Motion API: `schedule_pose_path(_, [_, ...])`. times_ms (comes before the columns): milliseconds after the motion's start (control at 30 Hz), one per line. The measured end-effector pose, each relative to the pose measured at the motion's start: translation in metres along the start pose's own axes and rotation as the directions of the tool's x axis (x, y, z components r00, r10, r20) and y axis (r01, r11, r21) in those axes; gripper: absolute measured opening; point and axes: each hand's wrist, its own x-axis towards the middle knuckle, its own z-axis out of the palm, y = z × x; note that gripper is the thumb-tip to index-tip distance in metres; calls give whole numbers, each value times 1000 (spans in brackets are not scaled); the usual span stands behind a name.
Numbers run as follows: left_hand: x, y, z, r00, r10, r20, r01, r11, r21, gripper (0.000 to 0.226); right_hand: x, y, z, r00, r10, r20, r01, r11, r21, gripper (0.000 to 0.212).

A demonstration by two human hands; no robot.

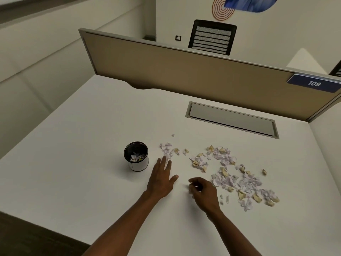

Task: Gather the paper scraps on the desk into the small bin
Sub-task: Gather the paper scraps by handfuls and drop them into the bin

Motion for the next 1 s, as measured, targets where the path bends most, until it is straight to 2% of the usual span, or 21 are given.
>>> schedule_pose_path(100, [-10, 0, 12, 995, 85, -48, -85, 996, 5, 71, 11, -8, -3, 1000, -25, -13, 25, 1000, -5, 17])
schedule_pose_path(200, [-26, 3, 17, 983, 155, -94, -162, 985, -67, 66, 32, -27, 1, 991, -129, -28, 127, 990, -62, 17])
schedule_pose_path(300, [-36, 2, 14, 977, 85, -197, -129, 967, -218, 61, 62, -53, 12, 960, -278, 5, 274, 942, -196, 22])
schedule_pose_path(433, [-40, -9, 8, 960, -87, -265, -2, 948, -319, 58, 96, -82, 33, 905, -299, 303, 411, 799, -438, 53])
schedule_pose_path(533, [-40, -18, 8, 958, -98, -269, 11, 952, -307, 59, 107, -89, 47, 845, -227, 484, 497, 668, -553, 76])
schedule_pose_path(633, [-38, -25, 12, 959, -66, -277, -12, 962, -273, 61, 105, -84, 55, 780, -240, 578, 611, 493, -620, 70])
schedule_pose_path(667, [-38, -26, 14, 957, -63, -282, -15, 964, -266, 62, 102, -80, 56, 769, -257, 585, 629, 464, -623, 66])
schedule_pose_path(733, [-35, -27, 18, 955, -66, -290, -17, 962, -273, 65, 99, -77, 58, 758, -289, 585, 644, 476, -599, 61])
schedule_pose_path(867, [-33, -24, 23, 941, -67, -332, -23, 966, -258, 72, 99, -85, 58, 790, -339, 511, 600, 601, -528, 62])
schedule_pose_path(1000, [-31, -25, 25, 940, -111, -322, 13, 957, -291, 74, 120, -104, 59, 824, -347, 448, 560, 613, -557, 74])
